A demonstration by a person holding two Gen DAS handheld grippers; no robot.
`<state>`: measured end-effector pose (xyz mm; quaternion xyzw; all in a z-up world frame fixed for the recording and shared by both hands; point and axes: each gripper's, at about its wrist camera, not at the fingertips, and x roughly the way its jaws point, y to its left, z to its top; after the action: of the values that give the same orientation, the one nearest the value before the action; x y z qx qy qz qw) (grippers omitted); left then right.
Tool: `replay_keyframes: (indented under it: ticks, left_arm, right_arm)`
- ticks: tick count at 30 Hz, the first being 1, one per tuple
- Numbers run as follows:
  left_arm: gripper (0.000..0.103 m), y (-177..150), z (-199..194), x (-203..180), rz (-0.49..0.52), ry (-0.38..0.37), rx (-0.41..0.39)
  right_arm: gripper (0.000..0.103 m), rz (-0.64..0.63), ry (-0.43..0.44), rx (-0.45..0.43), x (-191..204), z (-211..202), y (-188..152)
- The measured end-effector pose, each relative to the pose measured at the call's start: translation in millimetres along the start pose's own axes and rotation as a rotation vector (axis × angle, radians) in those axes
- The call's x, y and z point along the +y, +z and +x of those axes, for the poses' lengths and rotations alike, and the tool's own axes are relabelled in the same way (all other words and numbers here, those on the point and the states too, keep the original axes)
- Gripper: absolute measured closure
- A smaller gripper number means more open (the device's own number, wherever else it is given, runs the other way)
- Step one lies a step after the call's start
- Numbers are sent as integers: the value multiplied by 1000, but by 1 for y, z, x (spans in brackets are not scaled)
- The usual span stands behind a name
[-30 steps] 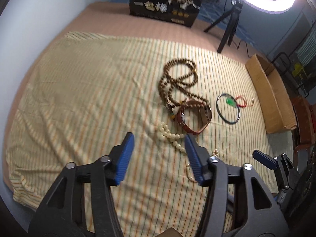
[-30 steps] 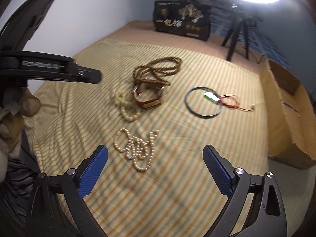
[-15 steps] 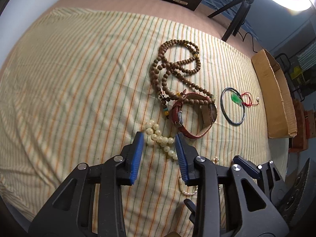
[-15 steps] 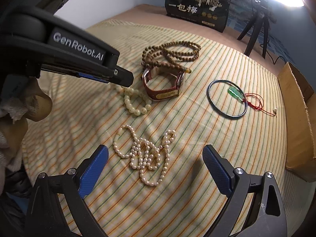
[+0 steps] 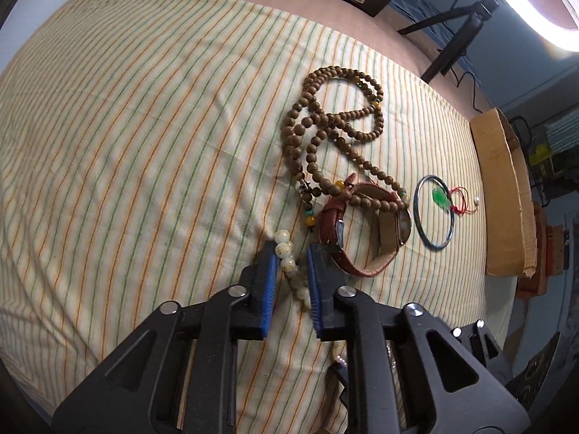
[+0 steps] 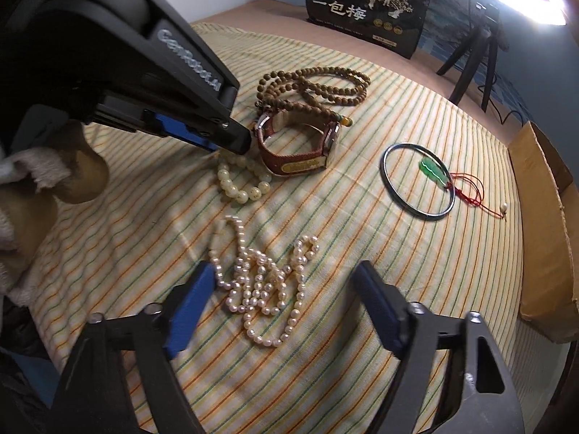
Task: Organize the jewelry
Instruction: 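Lower the left tool onto the cream bead bracelet and close it, then carry the cream bracelet in the left tool while the right tool carries the pearl necklace to the box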
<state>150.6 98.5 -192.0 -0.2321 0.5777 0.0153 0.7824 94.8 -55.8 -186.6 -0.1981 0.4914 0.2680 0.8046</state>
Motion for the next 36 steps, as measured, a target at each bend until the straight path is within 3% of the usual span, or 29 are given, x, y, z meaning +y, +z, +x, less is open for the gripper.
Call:
replay_keyframes:
  ticks: [4,6,8,17,36]
  left_arm:
    - [95,3,2,0,-4,-2,-3]
    - [96,2,1,2,-6,-4,-5]
    - [96,2,-2,4,-16,-8,-11]
    - [98,-4,-21,-5,7,-19,-64]
    - [98,-24,-85,-54,161,-69,-229]
  right_arm:
    - [58,-22,13,-10,2,-3,1]
    - [78,-34,20,-12,4,-5,1]
    - [90,-42,29,-10,4,-7,2]
    - [95,81,129,3,-23,-18,2]
    - [97,168,134,-102,-68,-76,-10]
